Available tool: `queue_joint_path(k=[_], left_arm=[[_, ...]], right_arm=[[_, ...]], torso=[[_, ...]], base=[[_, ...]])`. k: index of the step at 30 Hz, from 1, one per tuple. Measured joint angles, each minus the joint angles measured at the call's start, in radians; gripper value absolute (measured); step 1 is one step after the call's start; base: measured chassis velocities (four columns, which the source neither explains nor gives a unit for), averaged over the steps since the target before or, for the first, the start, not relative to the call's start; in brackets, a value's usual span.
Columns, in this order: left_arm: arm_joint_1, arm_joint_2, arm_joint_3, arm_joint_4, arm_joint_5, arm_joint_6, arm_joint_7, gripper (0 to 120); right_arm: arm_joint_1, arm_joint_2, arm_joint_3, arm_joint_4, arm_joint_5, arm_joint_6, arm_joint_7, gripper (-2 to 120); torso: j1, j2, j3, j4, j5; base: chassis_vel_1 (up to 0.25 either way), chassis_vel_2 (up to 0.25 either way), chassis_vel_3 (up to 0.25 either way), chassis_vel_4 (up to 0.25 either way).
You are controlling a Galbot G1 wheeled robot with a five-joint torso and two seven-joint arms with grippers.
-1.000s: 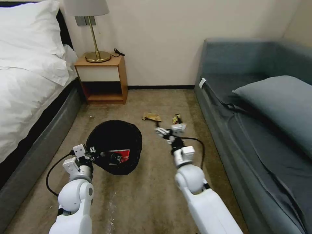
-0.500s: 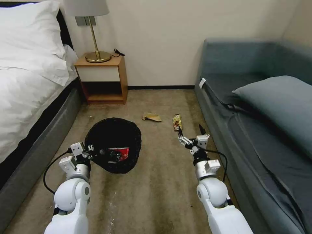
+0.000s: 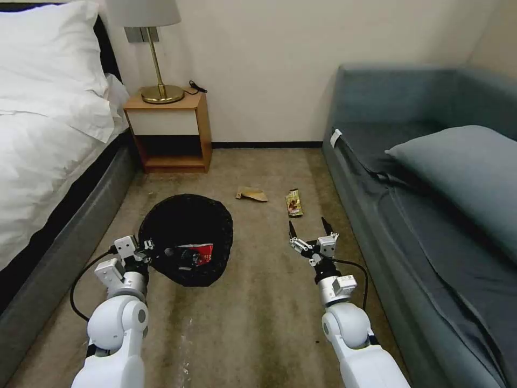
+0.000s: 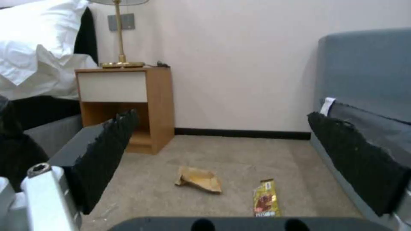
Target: Pick up the trash bin, then pick up the garbage on the floor and place it into the trash bin.
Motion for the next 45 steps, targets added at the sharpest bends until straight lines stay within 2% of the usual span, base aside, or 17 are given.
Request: queue_joint_path(k=[21, 33, 45], left_arm=[[0.028, 0.001, -0.012, -0.032, 0.003, -0.005, -0.002, 3], [0.027, 0.001, -0.005, -0.037, -0.004, 0.0, -0.02, 3], [0.012, -0.002, -0.001, -0.021, 0.0, 0.002, -0.023, 3]], right_arm=[[0.012, 0.004, -0.005, 0.001, -0.001, 0.002, -0.005, 100], [0.005, 0.008, -0.009, -0.018, -0.004, 0.019, -0.005, 100], [0.021, 0.008, -0.015, -0.039, -0.002, 0.023, -0.013, 100]], torso=[[0.0, 0.0, 0.0, 0.0001, 0.0], [0.0, 0.0, 0.0, 0.0, 0.0], [0.0, 0.0, 0.0, -0.0001, -0.0001]], base=[[0.0, 0.0, 0.0, 0.0], [0.0, 0.0, 0.0, 0.0], [-0.08, 0.075, 0.077, -0.075]])
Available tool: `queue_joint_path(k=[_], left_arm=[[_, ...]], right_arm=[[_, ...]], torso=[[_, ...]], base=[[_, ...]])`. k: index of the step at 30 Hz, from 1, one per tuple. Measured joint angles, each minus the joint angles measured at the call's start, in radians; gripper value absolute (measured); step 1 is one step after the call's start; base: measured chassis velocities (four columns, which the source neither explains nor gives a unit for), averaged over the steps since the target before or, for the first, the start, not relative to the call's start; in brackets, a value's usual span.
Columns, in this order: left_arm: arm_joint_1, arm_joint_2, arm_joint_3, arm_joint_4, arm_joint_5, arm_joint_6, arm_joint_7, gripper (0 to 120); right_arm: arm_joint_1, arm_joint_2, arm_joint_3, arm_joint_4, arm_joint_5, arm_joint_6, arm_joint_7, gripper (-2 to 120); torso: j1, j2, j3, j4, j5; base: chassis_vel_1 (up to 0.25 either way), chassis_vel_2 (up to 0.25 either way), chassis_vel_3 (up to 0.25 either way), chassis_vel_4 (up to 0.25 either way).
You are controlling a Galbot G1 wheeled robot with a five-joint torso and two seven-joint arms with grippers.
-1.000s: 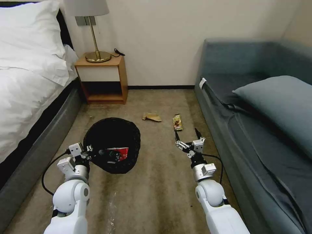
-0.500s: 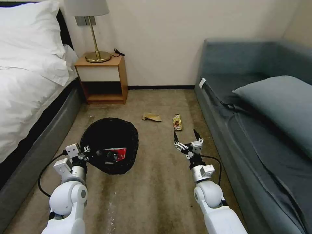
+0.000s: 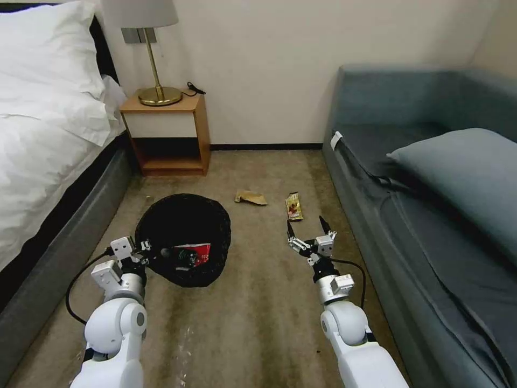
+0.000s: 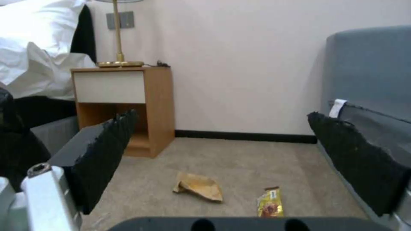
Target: Pick up the trash bin, then pick up the garbage on the floor and place it into the trash bin.
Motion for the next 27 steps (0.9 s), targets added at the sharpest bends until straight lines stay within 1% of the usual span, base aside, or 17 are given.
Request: queue_joint_path(k=[2, 10, 27], left_arm=[[-0.002, 0.0, 0.0, 0.007, 0.002, -0.001, 0.0, 3], [-0.006, 0.001, 0.005, 0.013, 0.005, -0.002, 0.0, 3], [-0.005, -0.004, 0.012, 0.014, 0.014, -0.004, 0.002, 3]], right_arm=[[0.003, 0.003, -0.003, -0.011, -0.001, 0.003, -0.002, 100], [0.009, 0.008, -0.004, -0.025, -0.001, 0.009, -0.006, 100], [0.006, 0.012, 0.003, -0.026, 0.0, 0.018, -0.009, 100]], torso=[[0.0, 0.0, 0.0, 0.0003, 0.0001], [0.0, 0.0, 0.0, 0.0001, 0.0001], [0.0, 0.0, 0.0, 0.0001, 0.0001]], base=[[-0.057, 0.067, 0.067, -0.055], [-0.026, 0.027, 0.027, -0.031], [-0.075, 0.072, 0.074, -0.071]])
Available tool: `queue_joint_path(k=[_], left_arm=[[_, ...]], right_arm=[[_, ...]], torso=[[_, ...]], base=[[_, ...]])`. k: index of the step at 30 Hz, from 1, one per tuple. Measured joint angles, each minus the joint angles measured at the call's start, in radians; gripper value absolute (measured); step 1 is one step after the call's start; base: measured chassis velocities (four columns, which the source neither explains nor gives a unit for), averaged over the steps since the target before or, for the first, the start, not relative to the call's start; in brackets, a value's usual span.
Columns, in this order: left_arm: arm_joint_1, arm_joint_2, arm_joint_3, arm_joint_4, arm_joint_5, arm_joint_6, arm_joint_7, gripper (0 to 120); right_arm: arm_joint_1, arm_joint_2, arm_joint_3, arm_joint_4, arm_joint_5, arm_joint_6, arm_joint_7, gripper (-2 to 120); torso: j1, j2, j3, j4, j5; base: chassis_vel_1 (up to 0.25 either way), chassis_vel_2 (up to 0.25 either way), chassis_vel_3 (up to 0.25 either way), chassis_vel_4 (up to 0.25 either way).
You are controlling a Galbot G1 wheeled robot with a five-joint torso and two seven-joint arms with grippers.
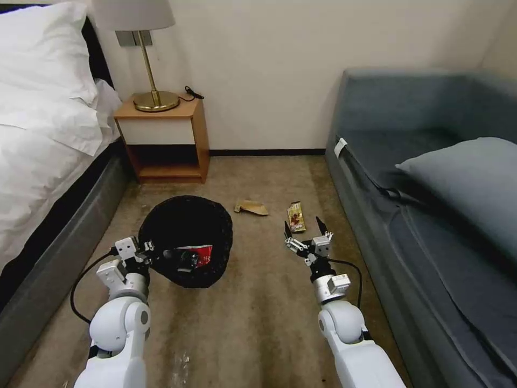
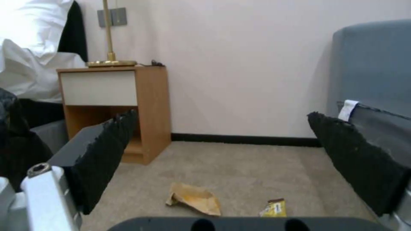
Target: Pick up the trash bin, then pick up the garbage on the floor and place it into the trash bin.
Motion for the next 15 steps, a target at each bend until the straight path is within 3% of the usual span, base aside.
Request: queue_joint_path(k=[15], left_arm=[[0.01, -0.003, 0.001, -0.01, 0.003, -0.002, 0.002, 3]], right_arm=[[-0.004, 0.0, 0.005, 0.007, 0.002, 0.002, -0.006, 100]], torso=[[0.0, 0.0, 0.0, 0.0, -0.0001]], base=[[-0.077, 0.086, 0.077, -0.08]])
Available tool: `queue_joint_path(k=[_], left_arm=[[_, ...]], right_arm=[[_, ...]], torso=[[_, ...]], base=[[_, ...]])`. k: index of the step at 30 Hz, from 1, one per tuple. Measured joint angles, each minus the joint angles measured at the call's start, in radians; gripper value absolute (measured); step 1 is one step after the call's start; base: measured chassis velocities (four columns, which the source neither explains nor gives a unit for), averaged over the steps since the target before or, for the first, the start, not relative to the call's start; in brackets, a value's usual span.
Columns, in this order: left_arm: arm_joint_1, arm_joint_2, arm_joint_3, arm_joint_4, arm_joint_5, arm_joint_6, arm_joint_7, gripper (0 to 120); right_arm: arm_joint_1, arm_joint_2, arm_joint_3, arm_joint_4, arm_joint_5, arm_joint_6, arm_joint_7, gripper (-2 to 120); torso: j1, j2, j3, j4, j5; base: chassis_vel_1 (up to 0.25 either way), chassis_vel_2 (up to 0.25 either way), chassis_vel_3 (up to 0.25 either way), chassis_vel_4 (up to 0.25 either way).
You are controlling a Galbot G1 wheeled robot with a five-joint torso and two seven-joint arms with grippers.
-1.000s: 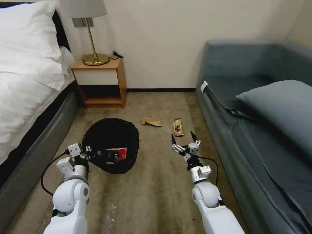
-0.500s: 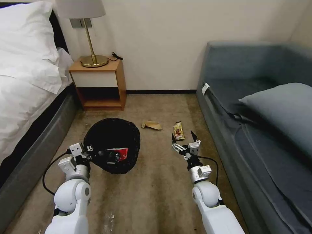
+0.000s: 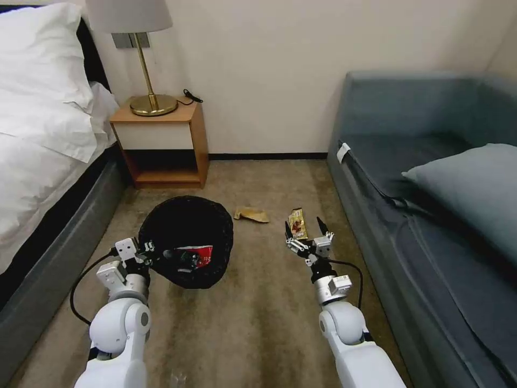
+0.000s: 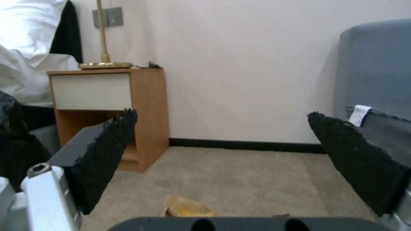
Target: Pick up the trash bin, then pick up the garbage on the floor and place it into the trash bin.
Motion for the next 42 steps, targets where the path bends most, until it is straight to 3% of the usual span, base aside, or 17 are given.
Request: queue_joint_path(k=[42], left_arm=[[-0.005, 0.004, -0.007, -0.002, -0.005, -0.003, 0.005, 3]], right_arm=[[-0.005, 0.002, -0.007, -0.007, -0.009, 0.002, -0.002, 100]], torso=[[0.0, 0.0, 0.0, 0.0, 0.0001]], base=[[-0.089, 0.09, 0.09, -0.09]])
